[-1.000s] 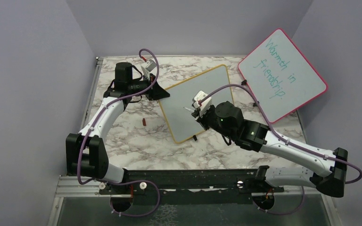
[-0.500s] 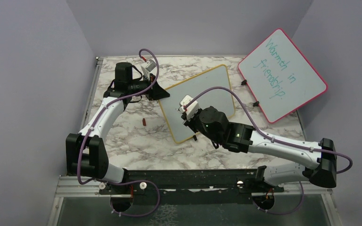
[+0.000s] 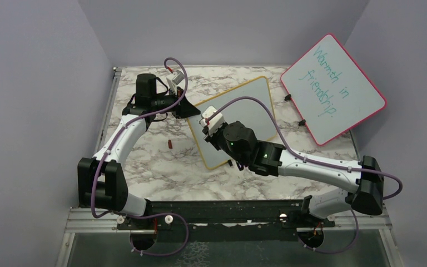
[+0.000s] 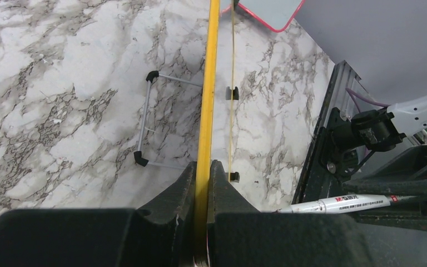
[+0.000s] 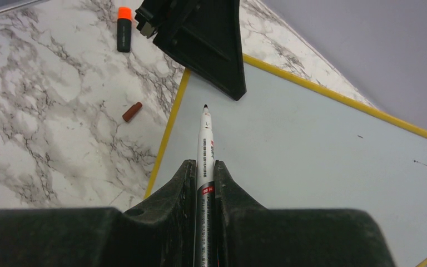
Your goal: Write a sentence on the whiteboard
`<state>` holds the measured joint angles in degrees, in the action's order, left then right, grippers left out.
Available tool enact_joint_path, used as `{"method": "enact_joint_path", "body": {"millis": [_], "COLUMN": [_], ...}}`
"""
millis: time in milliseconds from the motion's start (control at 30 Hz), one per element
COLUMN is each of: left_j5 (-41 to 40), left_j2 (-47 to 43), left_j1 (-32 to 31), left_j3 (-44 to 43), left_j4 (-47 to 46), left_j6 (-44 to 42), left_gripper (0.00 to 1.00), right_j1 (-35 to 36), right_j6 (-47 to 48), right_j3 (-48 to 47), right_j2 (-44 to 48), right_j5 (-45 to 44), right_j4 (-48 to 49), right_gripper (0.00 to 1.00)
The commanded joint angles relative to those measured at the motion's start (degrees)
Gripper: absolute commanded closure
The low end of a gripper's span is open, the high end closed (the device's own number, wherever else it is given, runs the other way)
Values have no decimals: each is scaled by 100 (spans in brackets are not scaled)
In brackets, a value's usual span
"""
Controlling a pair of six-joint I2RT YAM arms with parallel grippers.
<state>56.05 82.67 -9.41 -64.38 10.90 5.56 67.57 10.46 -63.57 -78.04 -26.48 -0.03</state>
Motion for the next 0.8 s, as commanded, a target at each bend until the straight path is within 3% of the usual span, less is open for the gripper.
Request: {"method": "enact_joint_path", "body": {"millis": [0,767], "left_j5": [-887,-868], "left_j2": [160,247], "left_j1": [-17,-8], "left_j3": [24,-13], "left_j4": [352,369], "left_j6": [-459,-468], "left_gripper": [100,100], "right_j1": [63,68], "right_j6": [53,55], "right_j3": [-307,-524], "right_j2": [-284,-721], "right_j5": [-224,-437], "right_j4": [373,364], "right_gripper": [100,100]}}
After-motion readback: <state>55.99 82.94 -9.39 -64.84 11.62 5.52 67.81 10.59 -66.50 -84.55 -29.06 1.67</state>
